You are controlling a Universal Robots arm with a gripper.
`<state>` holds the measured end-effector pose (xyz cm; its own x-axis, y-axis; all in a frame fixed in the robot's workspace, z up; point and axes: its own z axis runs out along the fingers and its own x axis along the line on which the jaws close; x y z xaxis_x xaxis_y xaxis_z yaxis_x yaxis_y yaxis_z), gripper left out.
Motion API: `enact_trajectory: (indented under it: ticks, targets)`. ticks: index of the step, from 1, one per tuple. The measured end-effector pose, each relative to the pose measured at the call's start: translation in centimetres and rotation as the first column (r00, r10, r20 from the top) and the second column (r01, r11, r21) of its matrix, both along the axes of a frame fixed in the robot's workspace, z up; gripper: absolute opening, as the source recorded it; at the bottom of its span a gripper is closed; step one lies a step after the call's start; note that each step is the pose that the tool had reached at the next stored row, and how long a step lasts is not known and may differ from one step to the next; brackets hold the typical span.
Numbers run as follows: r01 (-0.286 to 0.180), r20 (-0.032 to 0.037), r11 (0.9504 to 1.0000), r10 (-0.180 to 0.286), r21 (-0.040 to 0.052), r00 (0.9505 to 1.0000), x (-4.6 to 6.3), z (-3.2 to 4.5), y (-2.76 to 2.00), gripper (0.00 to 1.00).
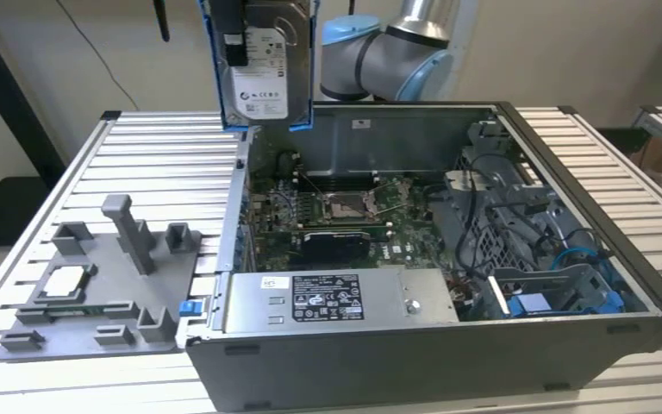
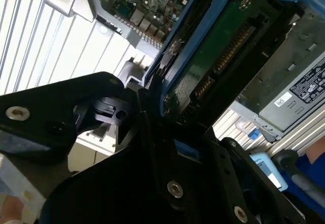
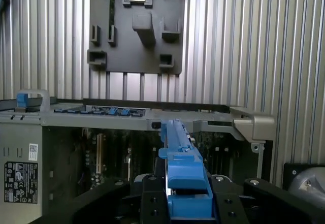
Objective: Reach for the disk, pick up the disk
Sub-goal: 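Pick up the disk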
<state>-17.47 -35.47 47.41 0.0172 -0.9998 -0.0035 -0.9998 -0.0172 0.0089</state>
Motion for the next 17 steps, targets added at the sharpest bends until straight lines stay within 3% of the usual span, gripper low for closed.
enact_trajectory:
  ticks: [9, 17]
  targets:
    - [0.000, 0.0001, 1.0000, 0.000, 0.0001, 1.0000, 3.3, 0.01, 0.00, 0.00]
    - [0.000, -0.0001, 1.0000, 0.000, 0.0000, 1.0000, 5.9, 1.01, 0.00, 0.00]
